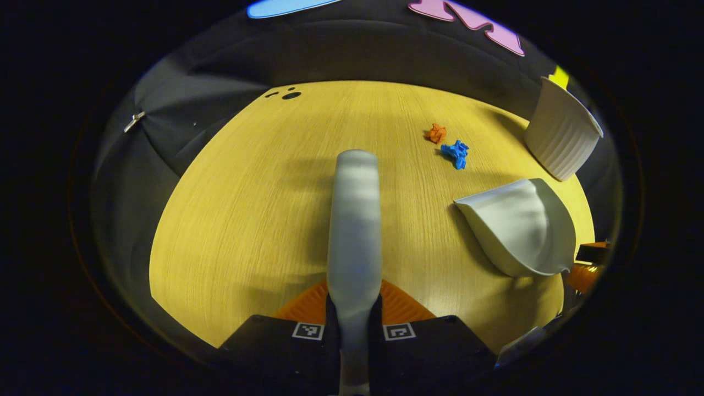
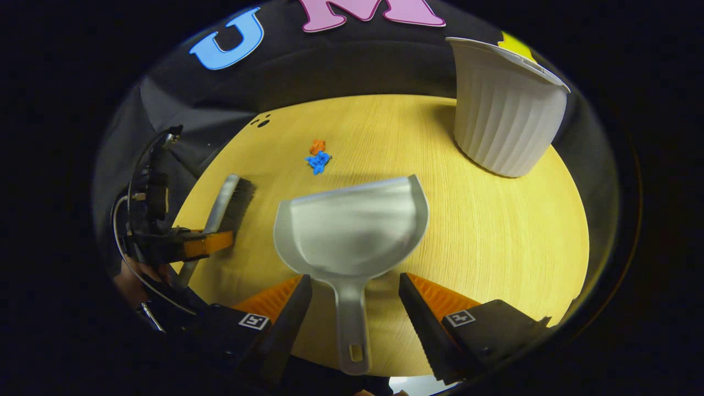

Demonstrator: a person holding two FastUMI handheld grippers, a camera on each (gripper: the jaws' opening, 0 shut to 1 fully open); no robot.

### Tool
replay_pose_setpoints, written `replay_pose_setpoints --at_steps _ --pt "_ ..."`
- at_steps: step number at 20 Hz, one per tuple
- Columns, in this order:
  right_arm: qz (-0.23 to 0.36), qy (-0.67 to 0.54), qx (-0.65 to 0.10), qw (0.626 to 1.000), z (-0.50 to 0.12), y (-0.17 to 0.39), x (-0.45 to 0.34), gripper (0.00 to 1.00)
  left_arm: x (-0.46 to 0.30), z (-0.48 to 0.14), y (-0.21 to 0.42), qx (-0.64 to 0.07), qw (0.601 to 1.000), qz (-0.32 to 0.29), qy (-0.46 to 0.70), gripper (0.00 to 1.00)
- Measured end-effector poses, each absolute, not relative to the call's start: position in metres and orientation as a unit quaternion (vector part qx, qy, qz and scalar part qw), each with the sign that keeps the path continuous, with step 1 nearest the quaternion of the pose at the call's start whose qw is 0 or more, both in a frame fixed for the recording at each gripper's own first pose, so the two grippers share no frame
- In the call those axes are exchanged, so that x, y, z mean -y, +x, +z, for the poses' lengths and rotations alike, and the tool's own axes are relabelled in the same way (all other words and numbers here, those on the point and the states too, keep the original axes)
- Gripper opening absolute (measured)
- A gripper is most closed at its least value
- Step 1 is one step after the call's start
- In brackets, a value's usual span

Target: Pick up the small broom and dustpan from the desktop, sweep the trash into the dustpan with the broom, and then empty the trash into the garbage bin.

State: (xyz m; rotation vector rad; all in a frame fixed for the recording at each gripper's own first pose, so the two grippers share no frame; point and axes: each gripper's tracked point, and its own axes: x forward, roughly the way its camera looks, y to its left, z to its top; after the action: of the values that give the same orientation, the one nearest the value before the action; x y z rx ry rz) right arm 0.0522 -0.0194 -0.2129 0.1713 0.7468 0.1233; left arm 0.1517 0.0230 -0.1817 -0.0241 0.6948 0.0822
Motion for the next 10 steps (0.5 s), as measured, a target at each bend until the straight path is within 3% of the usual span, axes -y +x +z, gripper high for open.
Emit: replay_pose_setpoints --at_steps 10 --pt "0.041 0.045 -0.422 0.905 -0.265 0.063 0.016 0.99 -0.048 -0.144 0.106 -0.293 0.951 0.075 -0.069 0.25"
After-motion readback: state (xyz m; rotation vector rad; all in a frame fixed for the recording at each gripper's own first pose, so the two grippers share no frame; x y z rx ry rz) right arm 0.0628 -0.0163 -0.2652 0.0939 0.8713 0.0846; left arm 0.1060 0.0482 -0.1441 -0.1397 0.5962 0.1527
